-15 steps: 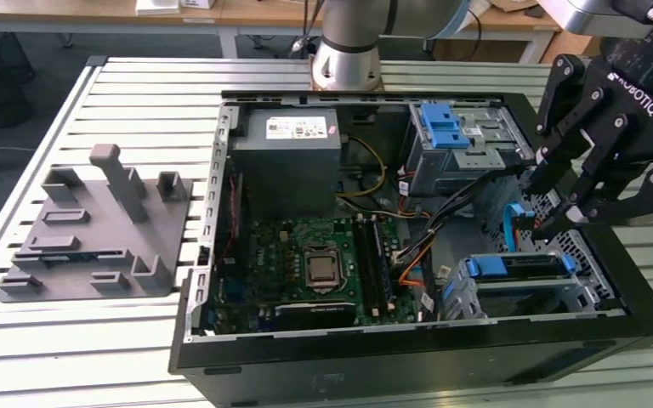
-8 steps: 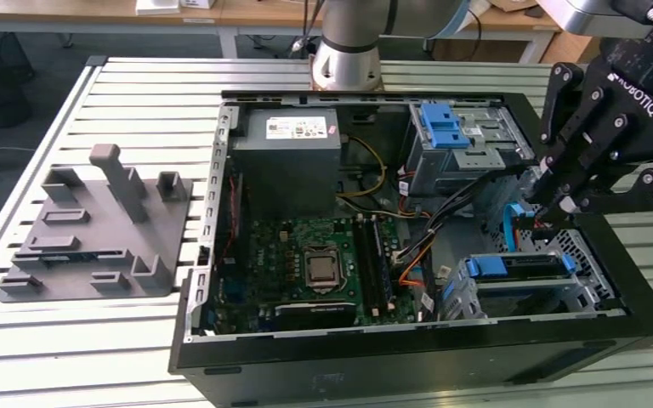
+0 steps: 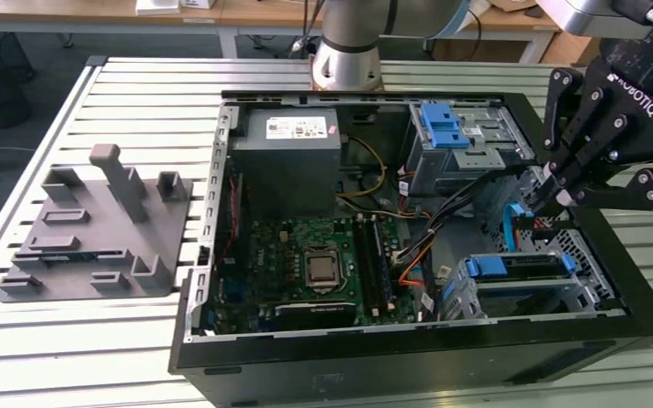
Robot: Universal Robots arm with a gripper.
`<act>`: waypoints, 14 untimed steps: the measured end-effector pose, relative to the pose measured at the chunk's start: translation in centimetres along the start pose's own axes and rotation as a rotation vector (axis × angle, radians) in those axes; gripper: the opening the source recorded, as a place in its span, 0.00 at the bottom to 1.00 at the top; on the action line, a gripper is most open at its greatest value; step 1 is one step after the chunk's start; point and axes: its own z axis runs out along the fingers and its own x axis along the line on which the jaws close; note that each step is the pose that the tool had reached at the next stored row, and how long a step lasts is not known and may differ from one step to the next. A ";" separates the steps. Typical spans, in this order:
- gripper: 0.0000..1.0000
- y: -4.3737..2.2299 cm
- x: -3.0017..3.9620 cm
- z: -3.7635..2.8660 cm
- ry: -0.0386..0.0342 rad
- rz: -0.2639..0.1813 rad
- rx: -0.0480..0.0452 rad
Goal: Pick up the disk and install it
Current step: 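Insert the disk into the insertion slot, then insert the first disk wire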
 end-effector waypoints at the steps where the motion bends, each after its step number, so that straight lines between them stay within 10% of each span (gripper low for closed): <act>1: 0.11 0.00 0.00 0.00 0.0000 0.000 0.0000; 14: 0.11 -0.02 0.02 0.22 -0.0001 0.000 0.0115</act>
